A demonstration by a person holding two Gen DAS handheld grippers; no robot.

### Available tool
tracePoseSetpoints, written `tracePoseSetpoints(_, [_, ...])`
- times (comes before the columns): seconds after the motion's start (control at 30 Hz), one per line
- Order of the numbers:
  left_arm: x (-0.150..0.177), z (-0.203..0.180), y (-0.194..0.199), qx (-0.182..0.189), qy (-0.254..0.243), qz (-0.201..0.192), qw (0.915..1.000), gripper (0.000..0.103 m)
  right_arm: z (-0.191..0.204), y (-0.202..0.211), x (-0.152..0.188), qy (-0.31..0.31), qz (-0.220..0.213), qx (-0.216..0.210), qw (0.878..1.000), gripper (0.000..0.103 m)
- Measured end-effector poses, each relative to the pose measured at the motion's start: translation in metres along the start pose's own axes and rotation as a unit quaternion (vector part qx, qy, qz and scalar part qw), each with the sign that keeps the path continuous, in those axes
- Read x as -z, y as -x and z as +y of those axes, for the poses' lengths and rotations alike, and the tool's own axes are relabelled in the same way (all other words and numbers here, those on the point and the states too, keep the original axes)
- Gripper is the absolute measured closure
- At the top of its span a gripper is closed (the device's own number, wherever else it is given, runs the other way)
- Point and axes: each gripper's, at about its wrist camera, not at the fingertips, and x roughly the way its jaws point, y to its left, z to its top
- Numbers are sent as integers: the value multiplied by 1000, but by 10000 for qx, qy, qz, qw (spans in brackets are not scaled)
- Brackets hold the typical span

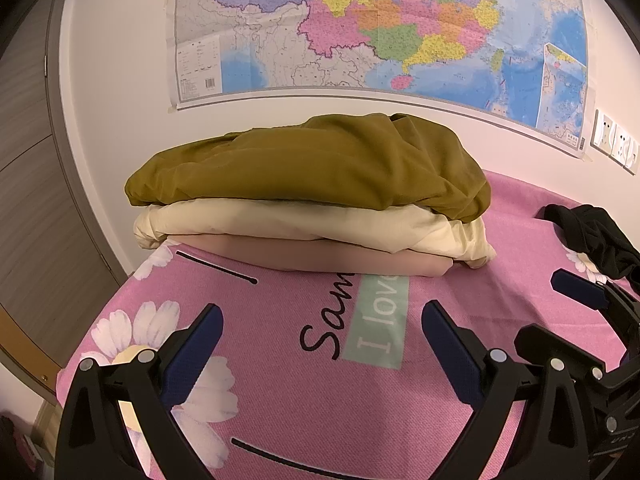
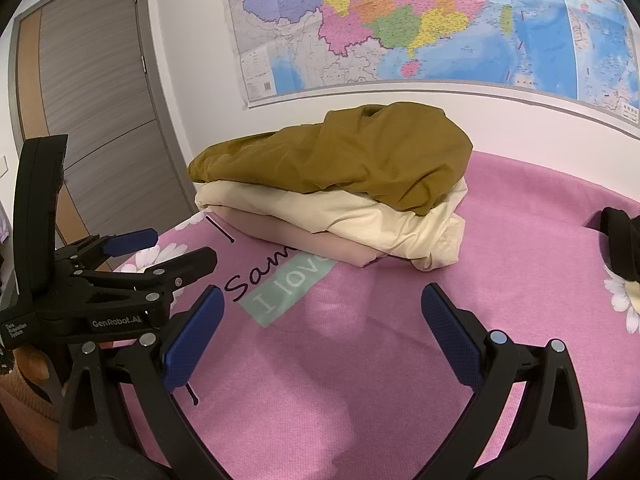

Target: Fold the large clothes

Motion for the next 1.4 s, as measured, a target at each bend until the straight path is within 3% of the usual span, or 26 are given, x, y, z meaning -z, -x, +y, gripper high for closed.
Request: tracePoseSetpoints(1.4, [3, -2, -4, 61, -100, -7, 9999, 7, 0, 0, 2, -78, 15, -1, 10000, 6])
